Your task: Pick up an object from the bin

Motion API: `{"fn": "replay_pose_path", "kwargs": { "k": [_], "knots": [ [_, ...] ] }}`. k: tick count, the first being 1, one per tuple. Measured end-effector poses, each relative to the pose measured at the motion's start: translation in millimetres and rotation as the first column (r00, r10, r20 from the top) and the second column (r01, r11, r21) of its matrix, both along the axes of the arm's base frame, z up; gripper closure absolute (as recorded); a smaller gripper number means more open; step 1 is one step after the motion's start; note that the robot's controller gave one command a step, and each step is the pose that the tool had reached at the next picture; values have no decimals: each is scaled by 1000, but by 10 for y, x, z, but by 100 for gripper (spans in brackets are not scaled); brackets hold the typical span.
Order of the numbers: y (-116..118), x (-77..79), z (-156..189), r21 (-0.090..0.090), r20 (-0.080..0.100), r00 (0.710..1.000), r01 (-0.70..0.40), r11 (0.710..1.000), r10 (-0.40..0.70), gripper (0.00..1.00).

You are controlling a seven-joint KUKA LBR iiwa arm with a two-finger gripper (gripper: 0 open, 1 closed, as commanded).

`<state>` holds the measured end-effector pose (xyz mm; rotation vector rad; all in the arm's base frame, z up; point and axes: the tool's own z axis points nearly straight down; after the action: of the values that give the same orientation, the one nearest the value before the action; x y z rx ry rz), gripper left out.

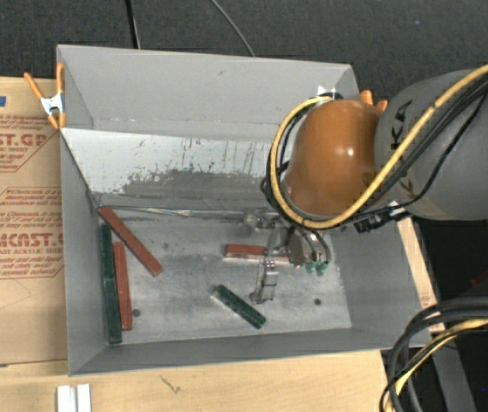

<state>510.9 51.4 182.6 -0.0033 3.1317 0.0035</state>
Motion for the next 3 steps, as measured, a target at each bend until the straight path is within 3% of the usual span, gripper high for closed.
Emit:
{"fn": "replay_pose_path", "kwargs": {
  "k": [1, 2, 3],
  "knots": [
    [-130, -74, -555, -1, -5, 999, 48, 999, -48, 0],
    [-304, -76, -1125, -2, -10, 1000, -19, 1000, 19, 100],
    [-304, -76, -1125, -2, -10, 1000, -19, 1000, 19, 100]
  ]
}}
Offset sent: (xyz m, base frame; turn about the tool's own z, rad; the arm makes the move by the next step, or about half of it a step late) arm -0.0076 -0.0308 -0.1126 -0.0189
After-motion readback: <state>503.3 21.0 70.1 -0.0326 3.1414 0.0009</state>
